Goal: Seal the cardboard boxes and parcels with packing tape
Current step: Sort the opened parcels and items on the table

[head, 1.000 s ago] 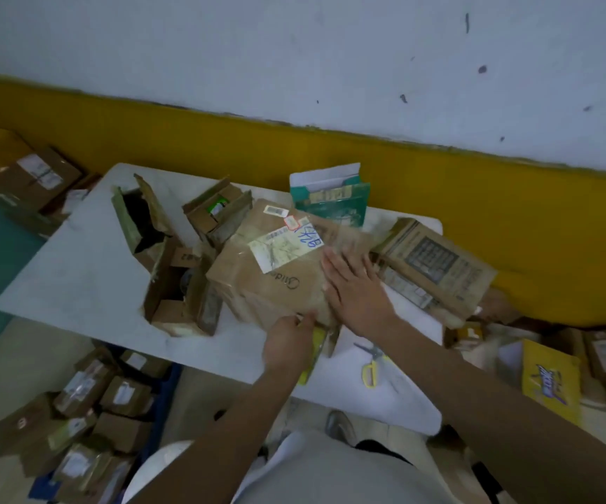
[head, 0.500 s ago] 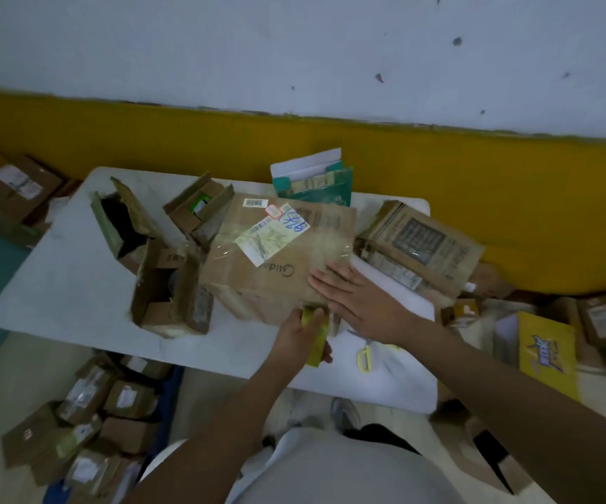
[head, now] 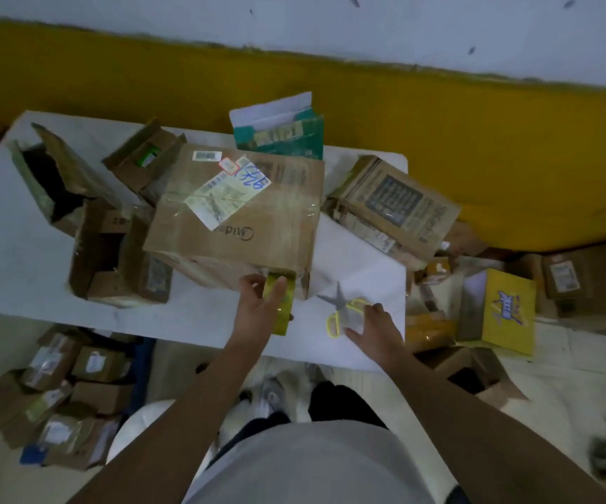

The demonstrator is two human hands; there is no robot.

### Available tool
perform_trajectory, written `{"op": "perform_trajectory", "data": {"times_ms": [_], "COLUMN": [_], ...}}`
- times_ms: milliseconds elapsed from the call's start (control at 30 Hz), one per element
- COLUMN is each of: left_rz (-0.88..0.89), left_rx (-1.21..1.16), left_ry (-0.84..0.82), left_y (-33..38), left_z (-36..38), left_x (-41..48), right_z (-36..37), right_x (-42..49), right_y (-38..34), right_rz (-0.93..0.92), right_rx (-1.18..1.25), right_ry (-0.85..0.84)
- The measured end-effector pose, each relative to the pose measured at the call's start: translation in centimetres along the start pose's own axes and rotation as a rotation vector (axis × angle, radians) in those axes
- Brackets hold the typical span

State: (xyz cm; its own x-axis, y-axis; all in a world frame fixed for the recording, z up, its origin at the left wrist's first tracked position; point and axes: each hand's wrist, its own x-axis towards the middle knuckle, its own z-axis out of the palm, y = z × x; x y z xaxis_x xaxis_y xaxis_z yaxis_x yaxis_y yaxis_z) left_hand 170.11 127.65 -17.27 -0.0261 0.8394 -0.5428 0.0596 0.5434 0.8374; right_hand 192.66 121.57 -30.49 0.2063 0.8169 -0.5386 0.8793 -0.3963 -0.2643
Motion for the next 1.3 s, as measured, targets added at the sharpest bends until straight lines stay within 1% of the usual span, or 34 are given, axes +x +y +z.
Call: {"op": "perform_trajectory", "data": {"times_ms": [133, 233, 300, 433, 533, 600, 667, 767, 800, 867, 933, 1000, 1100, 1200, 1300], "left_rz": [0.046, 0.076, 0.068, 0.052, 0.001, -0.049, -0.064, -0.029, -0.002, 0.016, -0.005, -0.043, -0.050, -0.062, -0.061], "left_rx": [-0.052, -0.071, -0.051, -0.060, -0.067, -0.082, -0.097, -0.043, -0.037, -0.053, -0.081, -0.113, -0.058, -0.010, -0.017], "left_ry": [0.035, 0.001, -0.004, 0.009, -0.005, -0.032, -0.076, -0.136, -0.161, -0.212, -0.243, -0.252, -0.293, -0.323, -0.357], "left_y": [0.1, 0.2, 0.2, 0.2, -0.1, -0.3, -0.2, -0.1, -0.1, 0.0, 0.2, 0.4, 0.7, 1.1, 0.6], "left_z": [0.2, 0.2, 0.1, 0.5, 0.8, 0.9, 0.7, -0.2, -0.5, -1.0, -1.1, -1.4, -2.0, -2.3, -2.5], "left_x": [-0.2, -0.6, -0.6, -0.2, 0.2, 0.4, 0.5, -0.2, -0.5, -1.1, -1.2, -0.9, -0.2, 0.2, 0.1], "right_z": [1.7, 2.0, 2.3, 2.7, 3.0, 3.2, 3.0, 2.1, 1.9, 1.1, -0.2, -2.3, -6.6, -10.5, -13.8], "right_x": [0.7, 1.1, 1.2, 1.4, 1.4, 1.5, 1.6, 1.4, 1.3, 0.9, 0.2, -1.1, -4.1, -6.5, -7.4], "right_y": [-1.9, -2.7, -3.2, -4.3, -4.6, -4.6, -4.7, -4.5, -4.3, -4.0, -3.7, -3.4, -3.4, -3.5, -4.7], "right_rz": [0.073, 0.112, 0.144, 0.211, 0.216, 0.212, 0.218, 0.226, 0.222, 0.224, 0.197, 0.137, 0.002, -0.090, -0.212], "right_rx": [-0.015, -0.058, -0.061, 0.051, 0.038, 0.022, 0.005, 0.000, 0.031, 0.179, 0.337, 0.433, 0.499, 0.473, 0.306], "right_ry": [0.072, 0.100, 0.125, 0.154, 0.165, 0.159, 0.152, 0.097, 0.084, 0.042, 0.024, 0.009, -0.139, -0.215, -0.258]}}
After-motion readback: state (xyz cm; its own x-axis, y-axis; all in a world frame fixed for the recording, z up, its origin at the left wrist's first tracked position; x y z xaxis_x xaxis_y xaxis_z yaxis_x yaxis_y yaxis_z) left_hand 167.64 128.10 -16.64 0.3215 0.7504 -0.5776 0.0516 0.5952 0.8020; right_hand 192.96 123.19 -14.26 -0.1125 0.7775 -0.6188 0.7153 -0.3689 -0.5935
